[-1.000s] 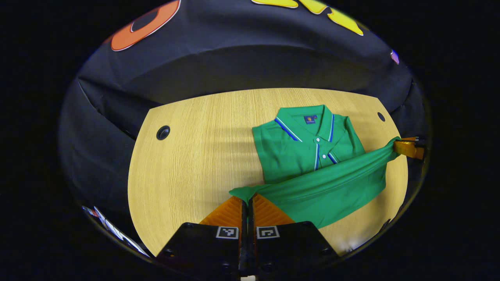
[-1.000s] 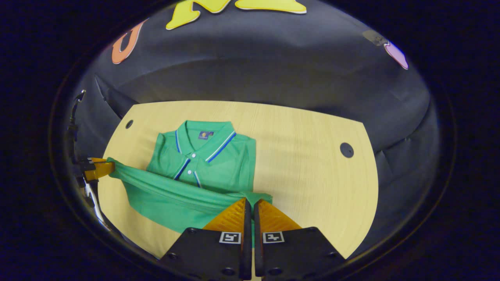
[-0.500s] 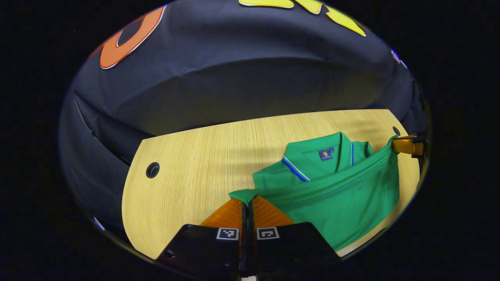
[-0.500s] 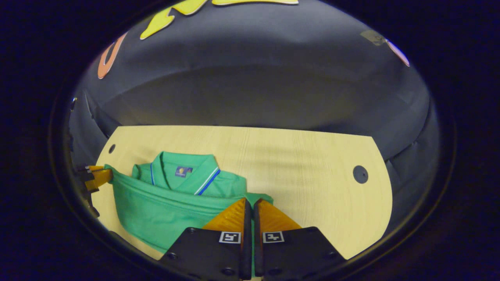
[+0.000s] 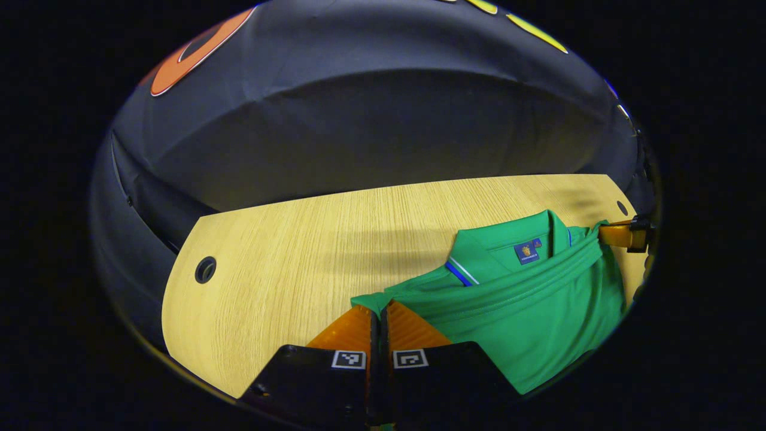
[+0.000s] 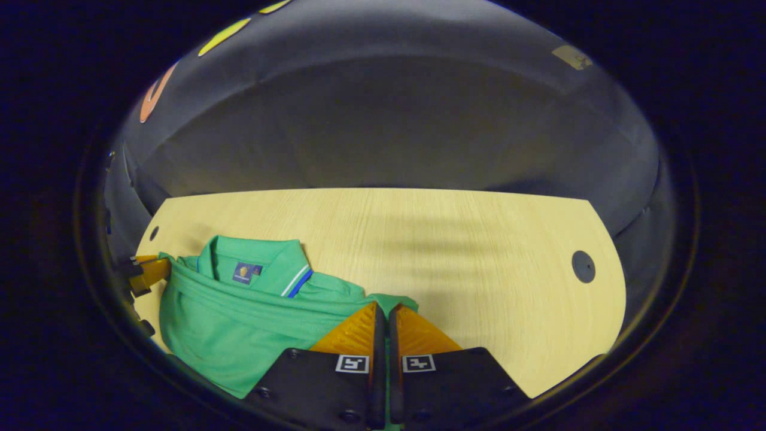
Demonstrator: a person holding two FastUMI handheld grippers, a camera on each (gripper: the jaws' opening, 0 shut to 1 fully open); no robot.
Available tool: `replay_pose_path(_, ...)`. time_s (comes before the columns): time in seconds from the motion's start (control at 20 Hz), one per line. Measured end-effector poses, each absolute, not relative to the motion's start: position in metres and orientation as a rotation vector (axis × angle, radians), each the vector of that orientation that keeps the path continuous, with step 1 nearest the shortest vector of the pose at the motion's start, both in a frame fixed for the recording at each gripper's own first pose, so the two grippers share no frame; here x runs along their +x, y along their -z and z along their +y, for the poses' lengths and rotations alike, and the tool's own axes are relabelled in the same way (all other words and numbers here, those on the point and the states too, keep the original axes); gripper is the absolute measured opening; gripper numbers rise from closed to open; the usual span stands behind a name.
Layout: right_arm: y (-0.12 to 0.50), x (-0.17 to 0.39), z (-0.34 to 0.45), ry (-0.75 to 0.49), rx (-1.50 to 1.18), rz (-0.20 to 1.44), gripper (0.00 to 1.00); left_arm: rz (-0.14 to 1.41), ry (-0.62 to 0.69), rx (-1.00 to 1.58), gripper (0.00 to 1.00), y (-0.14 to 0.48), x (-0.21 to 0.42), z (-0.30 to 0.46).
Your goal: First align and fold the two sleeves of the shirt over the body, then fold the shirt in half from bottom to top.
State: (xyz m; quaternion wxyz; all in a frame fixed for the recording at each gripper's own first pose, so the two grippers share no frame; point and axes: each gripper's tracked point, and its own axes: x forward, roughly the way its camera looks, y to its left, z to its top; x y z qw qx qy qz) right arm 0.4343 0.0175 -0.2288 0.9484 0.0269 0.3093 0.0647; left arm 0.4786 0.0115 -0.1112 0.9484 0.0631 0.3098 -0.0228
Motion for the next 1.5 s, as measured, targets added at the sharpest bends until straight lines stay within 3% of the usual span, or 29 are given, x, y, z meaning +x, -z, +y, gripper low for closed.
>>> replay_pose_path(0.05,0.229,0.435,0.018,-0.127,0.069,0.632,0.09,0.631,0.053,0.136,0.02,0.113,0.480,0.012)
replay_pose_path(0.15,0.229,0.433,0.017,-0.121,0.075,0.640,0.02,0.649,0.057,0.137,0.03,0.115,0.476,0.011)
replay_pose_path(0.25,0.227,0.431,0.017,-0.113,0.064,0.644,0.08,0.661,0.059,0.120,0.07,0.114,0.471,0.013)
replay_pose_path(0.3,0.224,0.426,0.018,-0.112,0.068,0.646,0.10,0.660,0.064,0.098,0.26,0.111,0.467,0.012)
replay_pose_path(0.35,0.218,0.420,0.019,-0.114,0.081,0.644,0.18,0.655,0.065,0.072,0.21,0.107,0.462,0.012)
replay_pose_path(0.4,0.210,0.414,0.020,-0.118,0.098,0.636,0.32,0.654,0.070,0.051,0.50,0.101,0.457,0.011)
replay_pose_path(0.45,0.201,0.407,0.021,-0.124,0.111,0.627,0.46,0.644,0.073,0.032,0.52,0.094,0.451,0.012)
replay_pose_path(0.5,0.191,0.400,0.018,-0.113,0.112,0.612,0.60,0.631,0.068,0.021,0.77,0.083,0.447,0.015)
replay_pose_path(0.55,0.178,0.393,0.014,-0.102,0.104,0.589,0.74,0.614,0.058,0.019,0.85,0.070,0.442,0.018)
replay_pose_path(0.6,0.164,0.384,0.013,-0.103,0.098,0.565,0.81,0.588,0.049,0.022,0.95,0.054,0.436,0.021)
replay_pose_path(0.7,0.133,0.361,0.012,-0.101,0.081,0.515,0.98,0.524,0.046,0.022,0.96,0.018,0.423,0.023)
replay_pose_path(0.8,0.099,0.336,0.010,-0.098,0.067,0.460,0.98,0.472,0.039,0.042,0.96,-0.020,0.405,0.023)
replay_pose_path(0.85,0.080,0.322,0.008,-0.091,0.056,0.425,0.93,0.446,0.038,0.055,0.96,-0.039,0.394,0.024)
replay_pose_path(1.05,0.007,0.254,0.001,-0.063,0.011,0.286,0.93,0.331,0.042,0.027,0.96,-0.117,0.339,0.017)
replay_pose_path(1.1,-0.009,0.234,0.001,-0.063,0.015,0.255,0.97,0.293,0.035,0.027,0.96,-0.137,0.326,0.018)
replay_pose_path(1.2,-0.032,0.194,-0.004,-0.051,0.017,0.206,0.93,0.225,0.038,0.037,0.96,-0.170,0.300,0.015)
replay_pose_path(1.25,-0.041,0.176,-0.006,-0.044,0.015,0.188,0.97,0.199,0.038,0.043,0.96,-0.185,0.283,0.014)
replay_pose_path(1.45,-0.070,0.110,-0.020,0.001,-0.018,0.108,0.93,0.118,0.047,0.017,0.96,-0.226,0.218,0.009)
replay_pose_path(1.5,-0.078,0.091,-0.023,0.011,-0.036,0.075,0.97,0.108,0.041,0.003,0.96,-0.231,0.206,0.009)
